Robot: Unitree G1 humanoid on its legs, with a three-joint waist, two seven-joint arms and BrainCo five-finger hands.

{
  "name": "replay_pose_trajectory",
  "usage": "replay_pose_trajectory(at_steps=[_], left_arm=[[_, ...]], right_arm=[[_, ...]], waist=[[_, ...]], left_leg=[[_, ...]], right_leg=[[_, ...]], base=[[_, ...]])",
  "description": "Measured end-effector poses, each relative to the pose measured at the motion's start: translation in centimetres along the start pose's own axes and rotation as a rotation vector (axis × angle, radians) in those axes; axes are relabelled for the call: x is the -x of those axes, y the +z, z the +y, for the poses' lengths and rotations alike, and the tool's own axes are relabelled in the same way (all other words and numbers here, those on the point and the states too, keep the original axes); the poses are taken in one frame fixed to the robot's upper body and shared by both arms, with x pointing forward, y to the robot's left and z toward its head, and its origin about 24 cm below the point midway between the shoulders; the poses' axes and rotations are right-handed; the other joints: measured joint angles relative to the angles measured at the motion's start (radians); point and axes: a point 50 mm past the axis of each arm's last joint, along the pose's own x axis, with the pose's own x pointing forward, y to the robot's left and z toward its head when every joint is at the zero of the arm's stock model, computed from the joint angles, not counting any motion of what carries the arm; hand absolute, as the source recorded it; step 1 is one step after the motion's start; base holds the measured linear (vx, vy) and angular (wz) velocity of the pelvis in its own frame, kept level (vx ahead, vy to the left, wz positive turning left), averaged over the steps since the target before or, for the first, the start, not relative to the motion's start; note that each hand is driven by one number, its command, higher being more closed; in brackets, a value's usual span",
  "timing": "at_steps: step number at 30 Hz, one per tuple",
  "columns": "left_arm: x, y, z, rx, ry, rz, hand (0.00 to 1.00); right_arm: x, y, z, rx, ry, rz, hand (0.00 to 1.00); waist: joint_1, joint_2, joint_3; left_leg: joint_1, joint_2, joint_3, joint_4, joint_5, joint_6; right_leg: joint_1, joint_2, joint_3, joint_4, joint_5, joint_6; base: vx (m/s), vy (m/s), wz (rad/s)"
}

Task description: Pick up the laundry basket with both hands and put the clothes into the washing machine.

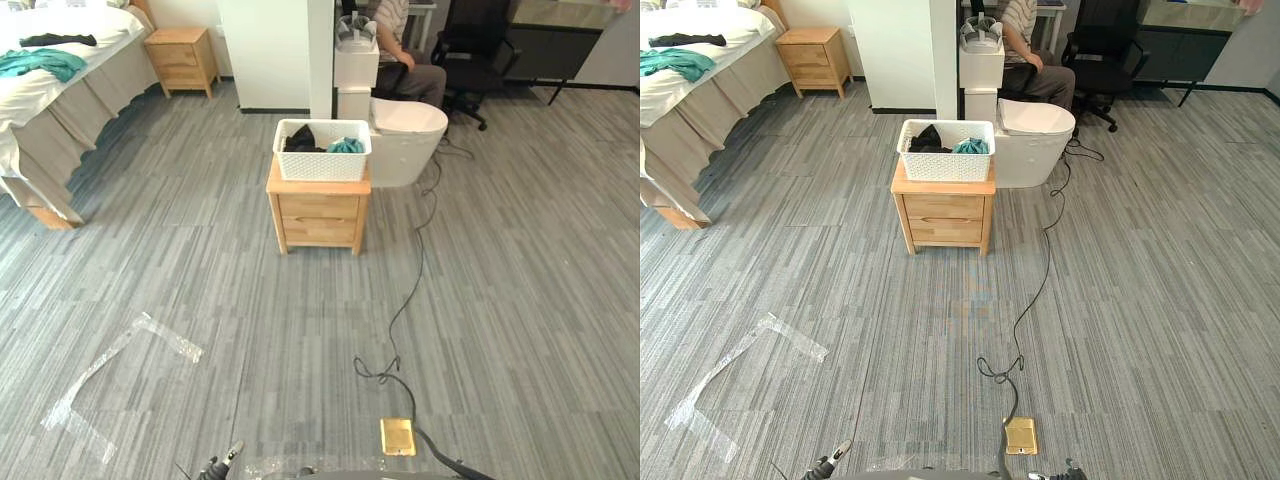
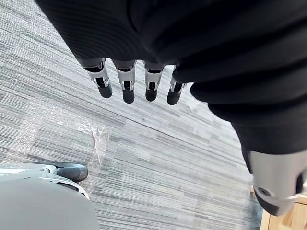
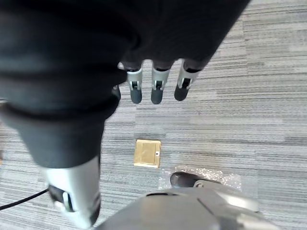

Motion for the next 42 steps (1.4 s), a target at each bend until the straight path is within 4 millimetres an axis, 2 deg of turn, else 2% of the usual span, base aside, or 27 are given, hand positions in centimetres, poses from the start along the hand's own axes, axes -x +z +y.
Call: replay_pose_trajectory(at_steps=[10, 29, 39, 42], left_arm=[[0.0, 0.3, -0.2, 0.008, 0.006, -0.022, 0.00], [0.0, 0.4, 0.1, 0.012, 0.015, -0.026, 0.00], [-0.1, 0.6, 0.2, 0.029, 0.020, -0.033, 0.00], [-0.1, 0.8, 0.2, 0.048, 0.023, -0.038, 0.00]], right_arm=[[0.0, 0.3, 0.0, 0.005, -0.001, -0.020, 0.00], [0.0, 0.6, 0.2, 0.015, 0.006, -0.027, 0.00], [-0.1, 1.3, 0.3, 0.019, 0.008, -0.049, 0.00], [-0.2, 1.6, 0.3, 0.018, 0.007, -0.056, 0.00]], waist=[[-0.005, 0.003, 0.005], [-0.005, -0.012, 0.013], [-0.006, -0.014, 0.028], [0.001, -0.017, 0.049]], left_leg=[[0.004, 0.002, 0.002, -0.001, 0.000, 0.000], [0.004, -0.005, 0.000, -0.005, 0.000, 0.002], [-0.050, -0.006, -0.045, -0.010, 0.015, 0.002], [-0.060, -0.005, -0.062, 0.002, 0.011, -0.003]], right_leg=[[-0.006, 0.000, 0.001, 0.014, -0.001, -0.001], [0.005, -0.004, -0.007, -0.009, 0.010, -0.017], [-0.032, -0.005, -0.055, -0.009, 0.010, -0.018], [-0.032, -0.005, -0.077, 0.007, -0.004, -0.036]], base=[[-0.07, -0.020, -0.01], [-0.03, -0.008, 0.00], [-0.06, -0.032, 0.14], [0.00, -0.027, 0.25]])
